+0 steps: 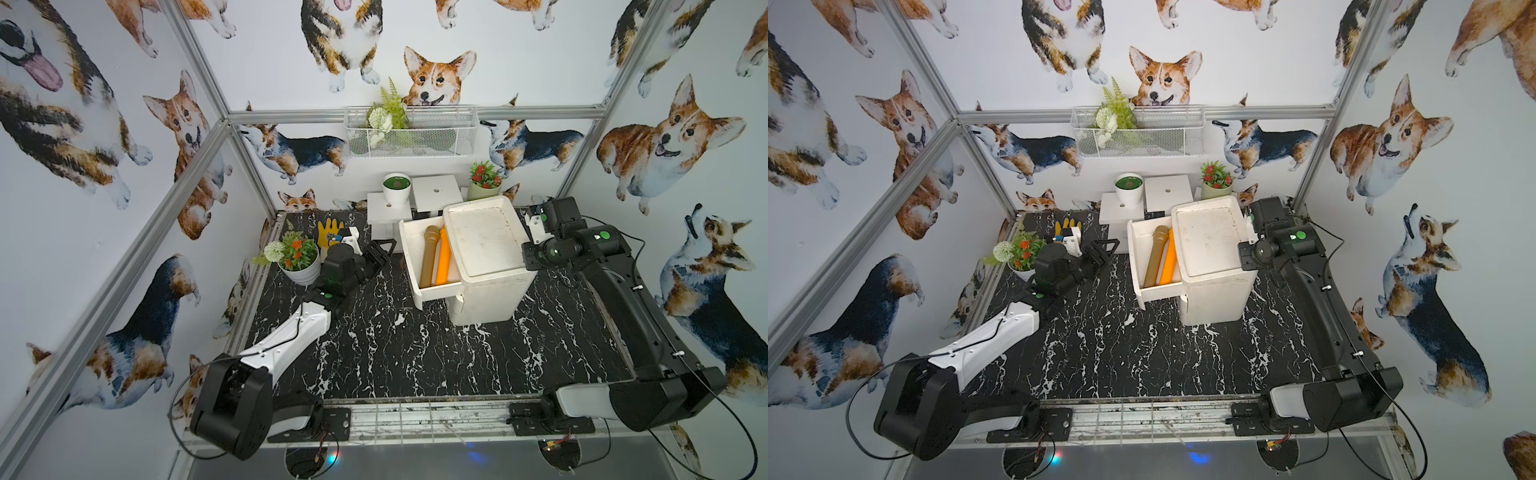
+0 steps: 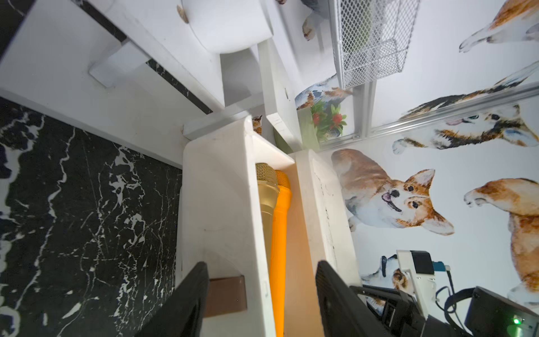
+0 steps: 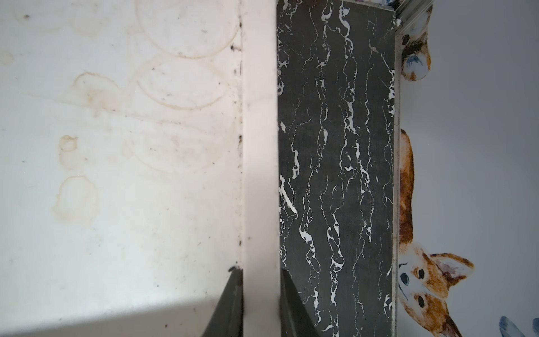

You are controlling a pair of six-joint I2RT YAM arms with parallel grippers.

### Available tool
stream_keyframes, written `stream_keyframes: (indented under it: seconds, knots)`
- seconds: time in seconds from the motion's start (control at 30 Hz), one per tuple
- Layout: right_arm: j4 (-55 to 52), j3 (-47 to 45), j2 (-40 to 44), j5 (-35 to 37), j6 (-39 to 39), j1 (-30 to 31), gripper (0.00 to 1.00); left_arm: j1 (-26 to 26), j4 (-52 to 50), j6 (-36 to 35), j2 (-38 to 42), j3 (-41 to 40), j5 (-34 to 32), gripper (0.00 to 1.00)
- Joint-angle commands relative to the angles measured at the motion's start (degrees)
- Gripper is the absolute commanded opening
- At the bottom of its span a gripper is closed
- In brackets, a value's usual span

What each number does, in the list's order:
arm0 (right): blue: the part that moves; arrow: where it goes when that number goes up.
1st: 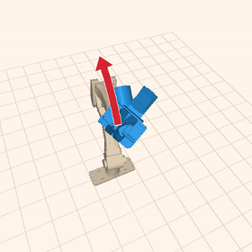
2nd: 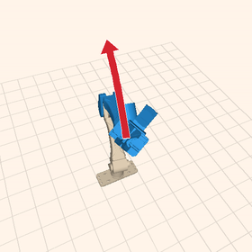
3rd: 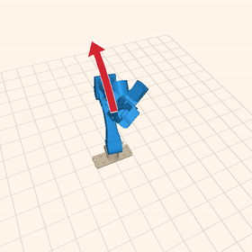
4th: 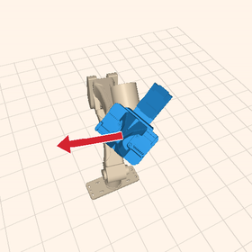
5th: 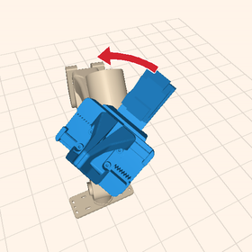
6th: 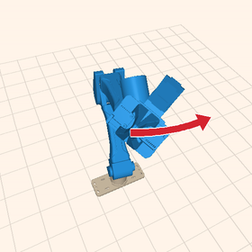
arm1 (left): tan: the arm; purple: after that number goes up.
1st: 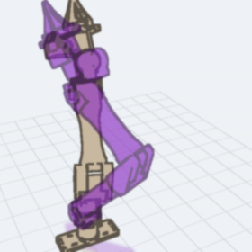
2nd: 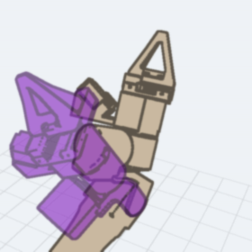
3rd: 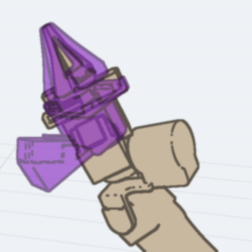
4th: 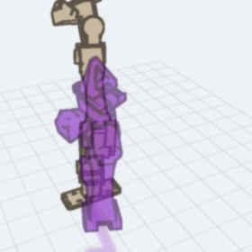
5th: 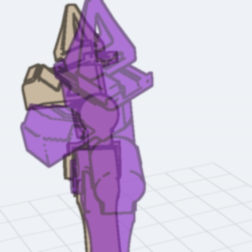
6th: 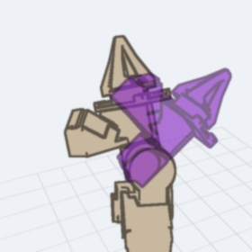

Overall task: Take the microphone out of the drawer
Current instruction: Open the drawer in the storage box, then pick up the microphone from the drawer.

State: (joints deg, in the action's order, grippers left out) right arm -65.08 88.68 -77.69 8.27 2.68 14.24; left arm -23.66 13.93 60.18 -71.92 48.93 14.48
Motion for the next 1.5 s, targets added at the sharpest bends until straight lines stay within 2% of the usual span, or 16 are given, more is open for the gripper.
stream_keyframes:
  seconds: [0.0,0.17,0.33,0.6,0.87,1.0,1.2,1.47]
  knots:
    - [-1.11,-0.71,-1.0,-0.97,-0.83,0.08,0.15,0.01,-18.61,-12.01,1.04,5.98,-2.15,0.64]
    - [-0.84,-0.79,-0.71,-1.23,-0.92,0.09,0.15,-1.12,-33.65,-21.52,-1.63,18.33,-3.09,0.65]
    - [-0.53,-1.47,-0.06,-1.69,-0.92,0.09,0.15,-3.62,-45.22,-27.63,-6.75,29.89,-4.5,0.66]
    - [0.13,-2.9,1.23,-1.63,-1.2,0.08,0.16,-13.32,-63.65,-39.13,-19.18,51.09,-16.05,0.66]
    - [0.48,-3.34,1.31,-2.27,-1.45,0.09,0.16,-19.99,-75.54,-45.37,-33.13,68.88,-23.97,0.65]
    - [0.52,-3.25,1.39,-2.75,-1.42,0.04,0.16,-21.68,-78.13,-46.95,-38.14,73.92,-26.6,0.64]
    - [0.57,-3.42,2.05,-3.09,-1.38,0.09,0.16,-21.71,-78.27,-46.91,-42.25,74.91,-27.89,0.62]
    - [1.01,-4.22,2.62,-3.25,-1.36,0.09,0.16,-21.69,-77.17,-46.04,-45.01,75.07,-25.38,0.61]
